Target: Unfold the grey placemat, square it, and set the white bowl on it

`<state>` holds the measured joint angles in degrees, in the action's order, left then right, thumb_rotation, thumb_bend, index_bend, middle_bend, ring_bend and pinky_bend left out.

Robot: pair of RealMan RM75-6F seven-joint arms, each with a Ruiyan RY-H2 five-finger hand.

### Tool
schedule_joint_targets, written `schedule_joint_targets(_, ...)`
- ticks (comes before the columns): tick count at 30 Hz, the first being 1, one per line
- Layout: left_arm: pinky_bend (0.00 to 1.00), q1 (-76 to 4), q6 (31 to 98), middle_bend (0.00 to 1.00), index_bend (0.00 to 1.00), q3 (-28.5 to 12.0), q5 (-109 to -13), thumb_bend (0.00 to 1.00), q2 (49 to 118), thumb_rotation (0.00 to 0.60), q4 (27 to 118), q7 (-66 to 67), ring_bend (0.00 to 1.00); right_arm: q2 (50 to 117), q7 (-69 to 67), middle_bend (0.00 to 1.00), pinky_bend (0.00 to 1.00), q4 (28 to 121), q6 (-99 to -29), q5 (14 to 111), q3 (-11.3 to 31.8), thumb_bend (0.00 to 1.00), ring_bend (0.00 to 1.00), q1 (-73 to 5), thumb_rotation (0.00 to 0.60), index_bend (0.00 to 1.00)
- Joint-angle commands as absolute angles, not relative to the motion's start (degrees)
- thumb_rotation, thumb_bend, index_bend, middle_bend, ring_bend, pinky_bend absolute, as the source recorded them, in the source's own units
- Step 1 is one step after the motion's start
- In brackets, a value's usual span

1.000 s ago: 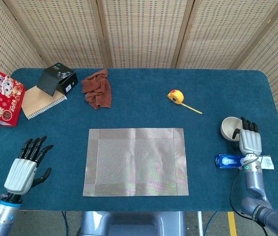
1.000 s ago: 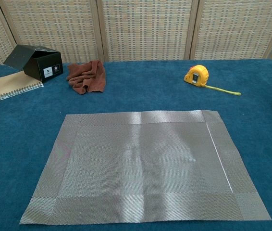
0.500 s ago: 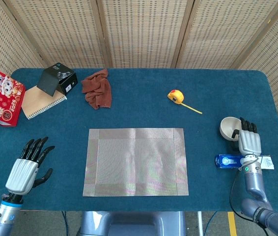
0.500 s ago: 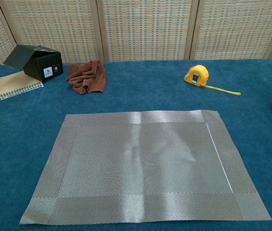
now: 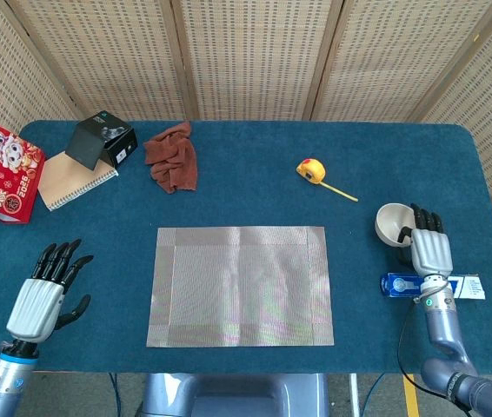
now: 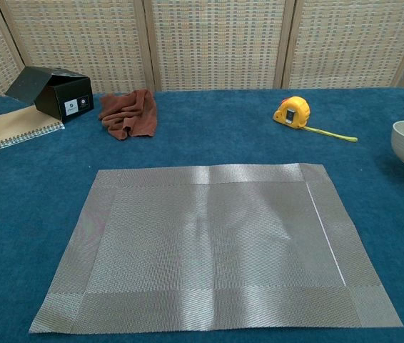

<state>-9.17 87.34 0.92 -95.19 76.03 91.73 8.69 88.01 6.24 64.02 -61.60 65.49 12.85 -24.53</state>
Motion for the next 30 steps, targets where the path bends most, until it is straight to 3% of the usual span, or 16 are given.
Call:
schedule_joint_targets(1, 0.00, -9.1, 87.5, 0.00, 0.18, 0.9, -95.4, 0.34, 75.9, 0.600, 91.8, 8.4, 0.00, 87.3, 7.1, 0.03, 0.00, 68.5, -64.2, 68.3, 11.9, 0.59, 0.00, -24.2, 0.600, 0.67)
schedule_joint_targets(16, 0.00, -9.1, 87.4, 0.00, 0.18, 0.8, -95.6, 0.34, 75.7, 0.600, 91.6, 8.1, 0.00, 91.8, 19.4, 0.03, 0.00, 86.7, -66.0, 73.9, 9.4, 0.58, 0.00, -28.1, 0.600, 0.68)
schedule_joint_targets(30, 0.00, -9.3, 87.0, 0.00, 0.19, 0.2, -94.8, 0.34, 75.8, 0.600, 90.4, 6.5, 0.00, 104.2, 30.3, 0.03, 0.00, 90.6, -64.8, 74.9, 3.5, 0.57, 0.00, -29.8, 0.600, 0.68)
